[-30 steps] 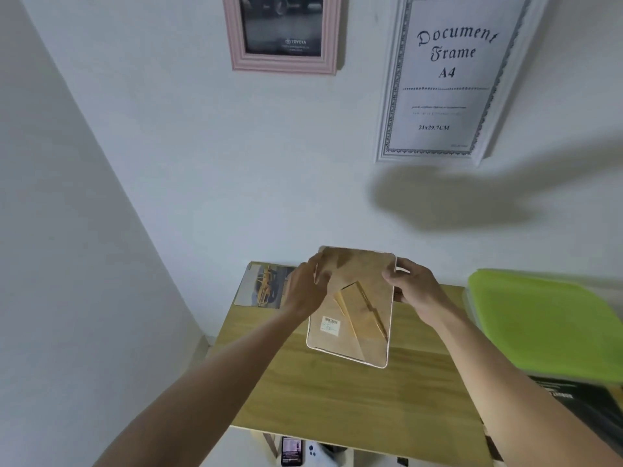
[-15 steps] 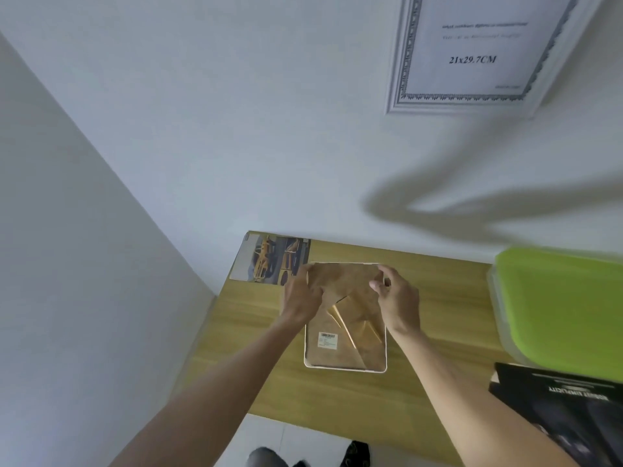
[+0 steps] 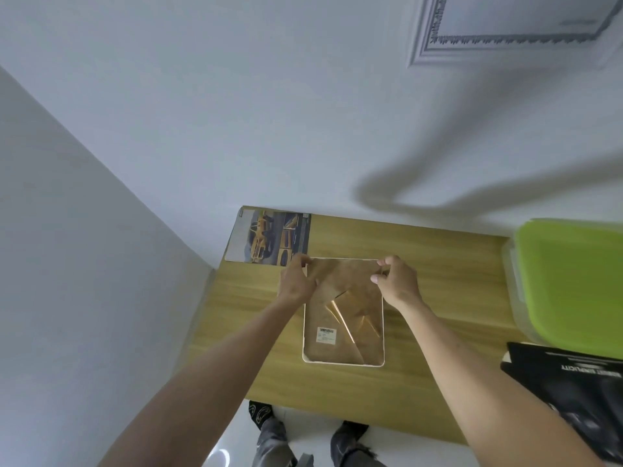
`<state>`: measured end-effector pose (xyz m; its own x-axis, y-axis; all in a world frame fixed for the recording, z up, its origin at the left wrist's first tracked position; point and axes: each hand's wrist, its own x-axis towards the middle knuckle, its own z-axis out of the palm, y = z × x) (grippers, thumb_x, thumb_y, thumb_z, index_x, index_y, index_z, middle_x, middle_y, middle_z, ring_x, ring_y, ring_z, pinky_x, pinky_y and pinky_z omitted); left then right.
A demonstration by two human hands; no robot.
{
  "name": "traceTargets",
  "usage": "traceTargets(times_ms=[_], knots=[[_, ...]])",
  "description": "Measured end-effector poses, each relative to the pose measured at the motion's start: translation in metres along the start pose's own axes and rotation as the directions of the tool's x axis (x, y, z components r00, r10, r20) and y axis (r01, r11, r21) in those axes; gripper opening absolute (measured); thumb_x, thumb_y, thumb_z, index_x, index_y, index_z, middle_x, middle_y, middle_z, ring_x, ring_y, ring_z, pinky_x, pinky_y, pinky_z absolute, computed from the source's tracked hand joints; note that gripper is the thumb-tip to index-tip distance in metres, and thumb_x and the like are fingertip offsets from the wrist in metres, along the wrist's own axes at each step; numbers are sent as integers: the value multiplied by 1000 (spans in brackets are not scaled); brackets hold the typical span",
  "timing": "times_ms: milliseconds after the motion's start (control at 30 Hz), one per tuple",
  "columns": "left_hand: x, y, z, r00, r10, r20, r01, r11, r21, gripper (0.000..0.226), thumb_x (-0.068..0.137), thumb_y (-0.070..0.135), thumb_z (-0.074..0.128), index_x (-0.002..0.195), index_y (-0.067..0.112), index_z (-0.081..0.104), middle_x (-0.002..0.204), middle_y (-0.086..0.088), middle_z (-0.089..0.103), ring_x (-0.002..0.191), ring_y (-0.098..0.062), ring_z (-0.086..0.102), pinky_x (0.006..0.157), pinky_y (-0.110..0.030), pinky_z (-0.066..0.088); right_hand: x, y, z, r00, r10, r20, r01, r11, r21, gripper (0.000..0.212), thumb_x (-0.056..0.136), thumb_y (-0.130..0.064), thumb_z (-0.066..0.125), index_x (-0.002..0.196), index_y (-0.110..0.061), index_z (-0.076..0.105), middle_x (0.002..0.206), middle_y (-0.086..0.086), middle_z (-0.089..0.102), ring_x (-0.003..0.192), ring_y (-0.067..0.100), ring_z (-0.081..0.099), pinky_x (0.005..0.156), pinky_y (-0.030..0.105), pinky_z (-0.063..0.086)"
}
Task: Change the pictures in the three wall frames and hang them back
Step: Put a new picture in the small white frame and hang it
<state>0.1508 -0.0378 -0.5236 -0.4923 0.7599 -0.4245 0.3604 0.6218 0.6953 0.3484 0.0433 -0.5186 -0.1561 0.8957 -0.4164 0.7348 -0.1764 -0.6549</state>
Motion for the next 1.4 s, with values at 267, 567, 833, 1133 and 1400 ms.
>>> traceTargets(times_ms=[267, 567, 833, 1133, 1400], knots=[[26, -5, -20, 980, -166, 109, 171, 985, -37, 21, 86, 7, 68, 70, 8, 55, 81, -17, 62, 73, -30, 68, 58, -39, 62, 20, 13, 10, 974, 129, 185, -137, 990, 31, 43, 83, -40, 62, 54, -24, 34, 62, -2, 46, 98, 31, 71, 97, 50, 52], [31, -17, -16, 983, -182, 26, 183, 983, -34, 32, 89, 9, 68, 63, 13, 51, 76, -6, 55, 60, -5, 45, 66, -28, 41, 7, 9, 30, 983, 153, 101, -163, 983, 91, 19, 86, -16, 70, 104, -18, 67, 99, -1, 70, 89, 17, 65, 73, 29, 52], [29, -19, -17, 979, -166, 114, 168, 986, -5, 17, 85, 13, 73, 99, 5, 67, 96, -8, 65, 88, -21, 61, 74, -35, 48, 9, 13, 33, 981, 136, 141, -147, 987, 71, 21, 91, -20, 65, 110, -18, 57, 95, 0, 65, 89, 20, 65, 81, 39, 55], [25, -5, -19, 990, -68, 125, 73, 997, -36, 14, 87, 23, 71, 94, 18, 60, 103, -7, 66, 97, -25, 65, 88, -46, 55, -2, 15, 18, 973, 105, 205, -136, 980, 145, 42, 99, -33, 55, 137, -30, 37, 96, 6, 65, 74, 19, 63, 51, 28, 52], [3, 38, 12, 994, 57, 93, -40, 984, -172, 35, 84, 15, 74, 117, 18, 63, 95, 0, 65, 84, -14, 62, 65, -21, 47, -5, 37, -27, 989, 129, 74, -143, 963, 229, 55, 84, -22, 68, 135, -21, 50, 117, 1, 65, 97, 18, 65, 77, 35, 57]])
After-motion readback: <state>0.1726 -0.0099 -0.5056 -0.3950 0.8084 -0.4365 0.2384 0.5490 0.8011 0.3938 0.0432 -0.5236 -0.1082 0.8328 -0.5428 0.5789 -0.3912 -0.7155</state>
